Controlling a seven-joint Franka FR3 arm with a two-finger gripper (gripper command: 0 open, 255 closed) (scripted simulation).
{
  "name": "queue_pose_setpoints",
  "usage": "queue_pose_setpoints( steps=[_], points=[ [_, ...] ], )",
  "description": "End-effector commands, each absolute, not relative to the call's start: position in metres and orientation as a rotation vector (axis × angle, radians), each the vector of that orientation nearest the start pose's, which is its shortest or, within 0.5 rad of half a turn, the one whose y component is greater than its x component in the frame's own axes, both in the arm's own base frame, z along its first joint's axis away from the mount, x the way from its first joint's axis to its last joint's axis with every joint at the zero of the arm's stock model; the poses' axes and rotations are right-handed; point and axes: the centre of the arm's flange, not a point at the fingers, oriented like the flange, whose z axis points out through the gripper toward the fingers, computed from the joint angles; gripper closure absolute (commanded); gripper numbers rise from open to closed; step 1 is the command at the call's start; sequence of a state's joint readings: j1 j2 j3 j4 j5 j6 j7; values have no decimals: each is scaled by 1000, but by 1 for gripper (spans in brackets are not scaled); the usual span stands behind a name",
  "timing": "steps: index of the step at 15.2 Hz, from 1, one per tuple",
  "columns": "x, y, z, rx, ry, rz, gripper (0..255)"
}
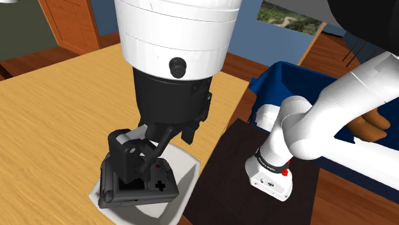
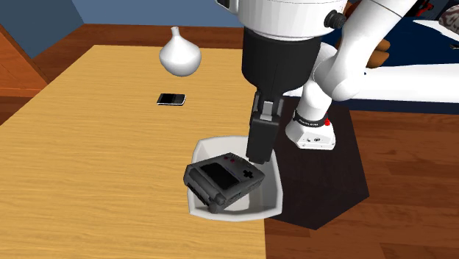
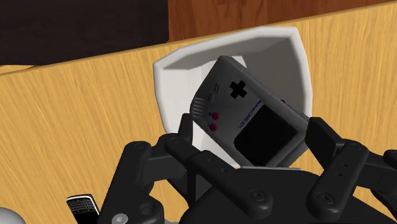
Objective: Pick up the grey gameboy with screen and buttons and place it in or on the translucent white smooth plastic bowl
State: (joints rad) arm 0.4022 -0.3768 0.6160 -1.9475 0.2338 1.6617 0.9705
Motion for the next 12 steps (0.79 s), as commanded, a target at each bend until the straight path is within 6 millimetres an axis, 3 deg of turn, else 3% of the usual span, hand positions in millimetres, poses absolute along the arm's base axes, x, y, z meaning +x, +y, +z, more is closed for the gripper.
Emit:
queue_pose_setpoints(
  steps=[1, 5, 12],
  points=[
    [187, 429, 604, -3108, 2, 0, 0],
    [187, 428, 653, -3108, 2, 0, 0],
    [187, 428, 653, -3108, 2, 0, 0]
  ],
)
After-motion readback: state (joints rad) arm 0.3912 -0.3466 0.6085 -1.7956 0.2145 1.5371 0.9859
